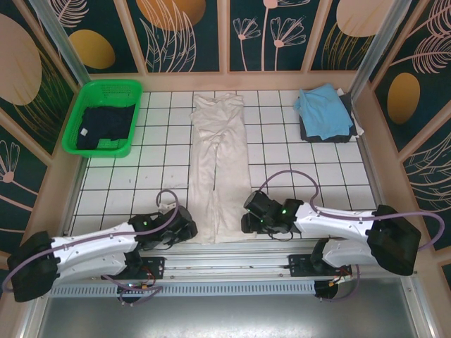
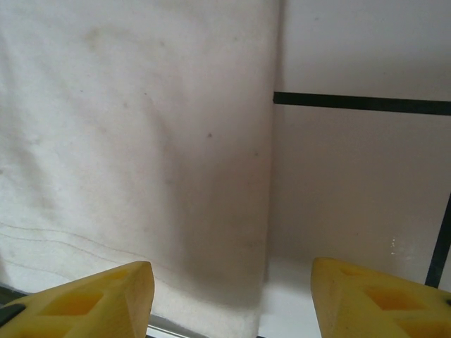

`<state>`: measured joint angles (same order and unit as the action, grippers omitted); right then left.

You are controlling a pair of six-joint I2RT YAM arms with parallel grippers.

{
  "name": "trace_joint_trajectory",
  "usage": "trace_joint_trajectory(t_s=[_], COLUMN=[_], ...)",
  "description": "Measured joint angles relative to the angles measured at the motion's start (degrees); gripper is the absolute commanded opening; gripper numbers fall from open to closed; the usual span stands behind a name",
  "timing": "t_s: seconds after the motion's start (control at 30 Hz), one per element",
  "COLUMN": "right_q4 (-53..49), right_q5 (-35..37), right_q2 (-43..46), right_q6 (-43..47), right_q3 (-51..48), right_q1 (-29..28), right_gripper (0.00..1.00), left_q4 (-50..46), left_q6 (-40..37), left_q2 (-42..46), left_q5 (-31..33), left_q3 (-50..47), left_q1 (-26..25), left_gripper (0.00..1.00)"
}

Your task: Fold and stack the t-shirts

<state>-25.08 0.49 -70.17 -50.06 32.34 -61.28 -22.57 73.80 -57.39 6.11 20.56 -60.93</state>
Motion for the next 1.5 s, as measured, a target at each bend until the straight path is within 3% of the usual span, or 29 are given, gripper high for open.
trace_joint_trajectory(t_s=[0.1, 0.3, 0.47, 0.63, 1.13, 1.5], right_q4=[0.04, 0.22, -0.9, -3.02, -4.15, 1.11], right_q5=[-0.2, -0.35, 0.33, 1.25, -1.01, -4.96], right_q2=[-0.42, -0.5, 0.0, 1.88, 4.02, 4.22], right_q6=[0.02, 0.17, 0.33, 0.68, 1.16, 1.14], right_q3=[0.0, -0.26, -0.24, -0.24, -3.54, -4.07], right_q1=[0.0, -0.04, 0.31, 1.27, 1.51, 1.57], right_gripper=[0.6, 0.59, 0.6, 0.62, 0.6, 0.56], left_q4=[-0.04, -0.02, 0.83, 1.14, 1.27, 1.77], left_q6=[-0.04, 0.07, 0.24, -0.22, -0.81, -0.63], left_q2=[-0.9, 0.5, 1.09, 1.7, -0.63, 0.61], left_q5=[0.28, 0.7, 0.52, 0.17, 0.79, 1.44], left_q3=[0.15, -1.22, -1.66, -1.66, -1.36, -2.56], left_q1=[-0.22, -0.26, -0.26, -0.26, -0.63, -0.92], left_gripper=[0.49, 0.35, 0.47, 0.5, 0.43, 0.36])
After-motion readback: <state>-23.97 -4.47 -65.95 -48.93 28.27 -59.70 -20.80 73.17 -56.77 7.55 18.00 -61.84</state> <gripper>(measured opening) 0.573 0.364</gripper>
